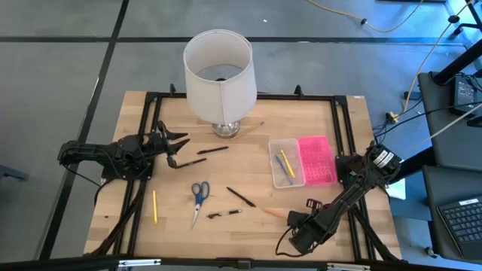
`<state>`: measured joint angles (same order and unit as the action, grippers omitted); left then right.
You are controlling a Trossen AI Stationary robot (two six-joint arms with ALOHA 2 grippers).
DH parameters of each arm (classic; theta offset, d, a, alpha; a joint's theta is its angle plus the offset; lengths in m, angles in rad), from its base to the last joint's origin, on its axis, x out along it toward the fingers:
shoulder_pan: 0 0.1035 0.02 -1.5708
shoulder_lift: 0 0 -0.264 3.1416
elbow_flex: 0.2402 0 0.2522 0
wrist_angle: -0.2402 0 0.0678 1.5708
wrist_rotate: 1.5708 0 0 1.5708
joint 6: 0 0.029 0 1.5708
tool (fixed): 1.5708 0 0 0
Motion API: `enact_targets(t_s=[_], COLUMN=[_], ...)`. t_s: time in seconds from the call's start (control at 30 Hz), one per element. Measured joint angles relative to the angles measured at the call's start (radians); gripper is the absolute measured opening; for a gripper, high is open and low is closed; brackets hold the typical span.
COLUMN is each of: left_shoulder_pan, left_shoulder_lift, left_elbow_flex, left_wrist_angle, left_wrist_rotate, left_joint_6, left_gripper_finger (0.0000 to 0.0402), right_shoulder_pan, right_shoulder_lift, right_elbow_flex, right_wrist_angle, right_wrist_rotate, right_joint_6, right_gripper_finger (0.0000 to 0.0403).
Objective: Pick & place school supplies into a supply box
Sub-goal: Put the orange pencil into the supply box
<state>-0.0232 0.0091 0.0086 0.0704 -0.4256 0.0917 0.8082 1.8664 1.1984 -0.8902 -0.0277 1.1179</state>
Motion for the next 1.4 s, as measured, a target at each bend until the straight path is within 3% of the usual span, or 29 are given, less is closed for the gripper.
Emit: enact_targets(t_s=[0.5, 0.83, 1.03, 1.23, 1.4], left_shoulder_pan=[0.0, 0.0, 0.0, 0.0, 0.0], left_shoulder_lift=[0.0, 0.0, 0.0, 0.0, 0.0], left_elbow_flex=[0.0, 0.0, 0.0, 0.0, 0.0], left_wrist_angle=[0.0, 0.0, 0.0, 0.0, 0.0], left_wrist_rotate=[0.0, 0.0, 0.0, 0.0, 0.0], left_joint_6=[0.0, 0.0, 0.0, 0.0, 0.0], left_gripper_finger=[0.0098, 0.0098, 0.0098, 0.0098, 0.0098], right_shoulder_pan=[0.002, 0.03, 0.01, -0.091, -0.237], right_shoulder_lift=[-0.009, -0.118, -0.167, -0.201, -0.204], right_elbow_flex=[0.001, 0.002, 0.003, 0.003, 0.003], right_wrist_angle=[-0.084, -0.157, -0.256, -0.313, -0.302], right_wrist_rotate=[-0.018, 0.187, 0.314, 0.25, 0.128], right_joint_6=[0.003, 0.197, 0.487, 0.787, 0.631], right_gripper_finger=[0.0014, 0.0014, 0.0015, 0.0017, 0.0017])
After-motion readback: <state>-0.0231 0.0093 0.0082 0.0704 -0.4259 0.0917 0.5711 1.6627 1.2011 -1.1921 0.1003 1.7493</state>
